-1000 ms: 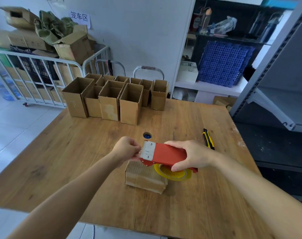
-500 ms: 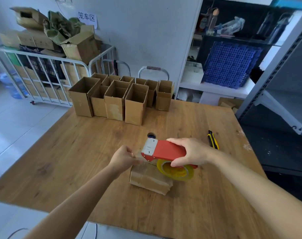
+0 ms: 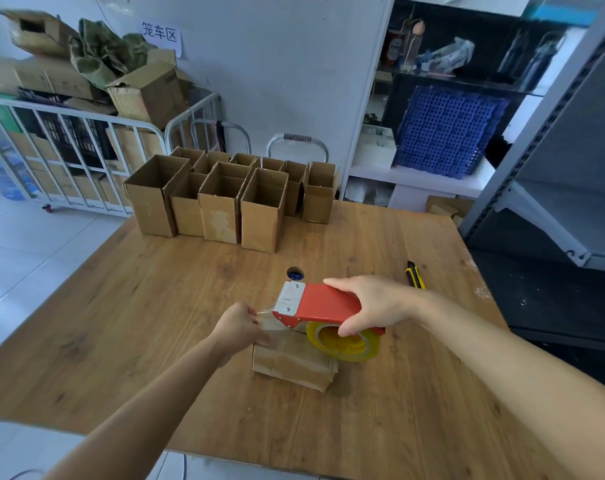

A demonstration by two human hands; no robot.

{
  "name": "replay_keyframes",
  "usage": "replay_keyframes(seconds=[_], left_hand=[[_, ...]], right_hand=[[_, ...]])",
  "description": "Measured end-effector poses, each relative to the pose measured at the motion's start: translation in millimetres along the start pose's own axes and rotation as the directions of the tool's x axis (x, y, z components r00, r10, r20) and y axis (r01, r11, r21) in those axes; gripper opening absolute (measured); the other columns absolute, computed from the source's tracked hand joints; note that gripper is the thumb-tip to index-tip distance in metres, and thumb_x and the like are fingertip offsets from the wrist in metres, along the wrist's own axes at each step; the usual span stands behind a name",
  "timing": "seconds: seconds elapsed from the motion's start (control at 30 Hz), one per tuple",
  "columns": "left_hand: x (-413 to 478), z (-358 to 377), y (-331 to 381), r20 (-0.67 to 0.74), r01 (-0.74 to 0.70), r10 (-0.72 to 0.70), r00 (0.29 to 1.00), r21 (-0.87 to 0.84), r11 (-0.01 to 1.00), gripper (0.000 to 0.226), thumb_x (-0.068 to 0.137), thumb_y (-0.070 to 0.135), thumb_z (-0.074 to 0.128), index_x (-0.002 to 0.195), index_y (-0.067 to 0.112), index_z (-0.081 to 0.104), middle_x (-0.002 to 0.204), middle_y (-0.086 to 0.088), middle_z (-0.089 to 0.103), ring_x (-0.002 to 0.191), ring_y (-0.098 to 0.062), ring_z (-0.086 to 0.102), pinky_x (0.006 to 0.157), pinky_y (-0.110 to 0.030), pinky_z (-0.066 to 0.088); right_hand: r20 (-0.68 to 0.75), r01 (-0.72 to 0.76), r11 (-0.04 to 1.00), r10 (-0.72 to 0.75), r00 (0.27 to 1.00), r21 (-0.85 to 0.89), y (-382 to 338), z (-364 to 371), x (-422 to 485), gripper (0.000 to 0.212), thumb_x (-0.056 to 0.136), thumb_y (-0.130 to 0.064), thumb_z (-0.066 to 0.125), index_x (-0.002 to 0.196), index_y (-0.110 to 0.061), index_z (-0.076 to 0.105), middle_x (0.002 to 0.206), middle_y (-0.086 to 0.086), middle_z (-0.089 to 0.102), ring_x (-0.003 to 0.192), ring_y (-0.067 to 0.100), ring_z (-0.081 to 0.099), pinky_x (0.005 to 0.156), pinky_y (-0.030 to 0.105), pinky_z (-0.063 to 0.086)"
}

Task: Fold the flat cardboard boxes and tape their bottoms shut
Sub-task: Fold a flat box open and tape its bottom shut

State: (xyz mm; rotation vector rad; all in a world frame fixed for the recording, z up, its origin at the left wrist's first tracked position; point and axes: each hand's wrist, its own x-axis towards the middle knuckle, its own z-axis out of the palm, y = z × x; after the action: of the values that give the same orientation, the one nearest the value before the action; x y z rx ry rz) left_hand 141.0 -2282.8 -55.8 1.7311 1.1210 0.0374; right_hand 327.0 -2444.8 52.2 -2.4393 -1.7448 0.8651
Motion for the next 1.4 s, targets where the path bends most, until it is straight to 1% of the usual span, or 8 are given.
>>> replay_keyframes(seconds=[0.13, 0.33, 0.47, 0.67, 0.87, 1.07, 1.23, 1.4], left_hand=[[3.2, -4.1, -5.0, -0.012, -0.036, 0.035, 0.999, -0.076, 0.996, 0.033, 0.085, 0.039, 0.068, 0.099, 0.012, 0.057, 0.097, -0.003, 0.065, 0.092, -0.015, 0.062, 0.082, -0.034, 0.055], [0.3, 2.7, -12.9, -0.171, -0.147, 0.149, 0.974, 0.019, 0.989, 0.005, 0.090, 0.017, 0.061, 0.091, 0.014, 0.058, 0.084, -0.003, 0.067, 0.078, -0.016, 0.063, 0.059, -0.023, 0.046], [1.4, 4.5, -7.5, -0.183, -0.173, 0.175, 0.967, 0.027, 0.984, 0.010, 0.088, 0.017, 0.065, 0.093, 0.015, 0.057, 0.086, -0.002, 0.065, 0.075, -0.011, 0.063, 0.059, -0.021, 0.047], [-2.7, 8.0, -9.1, -0.115, -0.160, 0.157, 0.981, -0.019, 0.987, 0.043, 0.070, 0.024, 0.086, 0.098, 0.016, 0.054, 0.085, 0.001, 0.064, 0.078, -0.011, 0.061, 0.059, -0.021, 0.045], [3.1, 5.0, -22.4, -0.132, -0.036, 0.028, 0.991, -0.056, 0.998, 0.039, 0.071, 0.018, 0.084, 0.094, 0.012, 0.054, 0.095, -0.005, 0.065, 0.084, -0.016, 0.061, 0.060, -0.025, 0.045], [2.1, 6.6, -17.3, -0.140, -0.048, 0.050, 0.989, 0.018, 0.999, 0.039, 0.070, 0.019, 0.084, 0.094, 0.010, 0.054, 0.091, -0.004, 0.061, 0.081, -0.015, 0.055, 0.058, -0.023, 0.041], [5.4, 2.6, -21.7, -0.132, -0.050, 0.058, 0.990, 0.059, 0.997, 0.040, 0.071, 0.020, 0.084, 0.094, 0.012, 0.053, 0.096, -0.005, 0.062, 0.087, -0.016, 0.059, 0.062, -0.024, 0.047], [5.0, 2.4, -16.0, -0.097, -0.071, 0.081, 0.992, 0.109, 0.992, 0.039, 0.072, 0.019, 0.083, 0.097, 0.013, 0.052, 0.097, -0.003, 0.059, 0.087, -0.016, 0.057, 0.064, -0.024, 0.046]], right_hand=[[-0.042, -0.002, 0.995, -0.002, 0.999, -0.101, -3.8, 8.2, -1.1, 0.093, 0.081, -0.046, 0.069, 0.155, -0.029, 0.014, 0.123, -0.002, 0.044, 0.108, 0.018, 0.047, 0.092, 0.034, 0.046], [-0.070, 0.030, 0.989, -0.040, 0.997, -0.144, -5.3, 18.5, -11.8, 0.081, 0.085, -0.034, 0.062, 0.152, -0.041, 0.017, 0.129, -0.003, 0.037, 0.106, 0.018, 0.046, 0.087, 0.031, 0.046], [-0.082, 0.006, 0.988, -0.018, 0.996, -0.152, -1.8, 19.9, -12.2, 0.080, 0.086, -0.032, 0.061, 0.152, -0.043, 0.017, 0.127, -0.001, 0.039, 0.107, 0.019, 0.046, 0.089, 0.033, 0.047], [-0.088, 0.003, 0.978, -0.022, 0.996, -0.209, -4.0, 25.8, -11.1, 0.080, 0.089, -0.038, 0.060, 0.152, -0.045, 0.010, 0.134, 0.001, 0.036, 0.122, 0.022, 0.037, 0.097, 0.037, 0.041], [-0.045, 0.039, 0.975, -0.050, 0.998, -0.218, -21.9, 19.0, -4.7, 0.073, 0.092, -0.031, 0.056, 0.151, -0.047, 0.016, 0.122, 0.001, 0.040, 0.102, 0.021, 0.048, 0.084, 0.033, 0.045], [0.039, 0.047, 0.936, -0.035, 0.999, -0.349, -20.6, 14.6, -9.6, 0.082, 0.088, -0.040, 0.062, 0.150, -0.050, 0.009, 0.108, 0.000, 0.038, 0.088, 0.017, 0.047, 0.078, 0.032, 0.047], [0.083, 0.020, 0.870, 0.024, 0.996, -0.493, -3.8, 12.4, -21.6, 0.095, 0.079, -0.055, 0.070, 0.149, -0.052, 0.006, 0.107, -0.001, 0.036, 0.099, 0.020, 0.046, 0.082, 0.033, 0.043], [0.016, -0.016, 0.851, 0.029, 0.999, -0.524, 8.9, 32.7, -27.6, 0.089, 0.083, -0.051, 0.065, 0.149, -0.051, 0.005, 0.113, 0.004, 0.040, 0.109, 0.026, 0.047, 0.088, 0.039, 0.036]])
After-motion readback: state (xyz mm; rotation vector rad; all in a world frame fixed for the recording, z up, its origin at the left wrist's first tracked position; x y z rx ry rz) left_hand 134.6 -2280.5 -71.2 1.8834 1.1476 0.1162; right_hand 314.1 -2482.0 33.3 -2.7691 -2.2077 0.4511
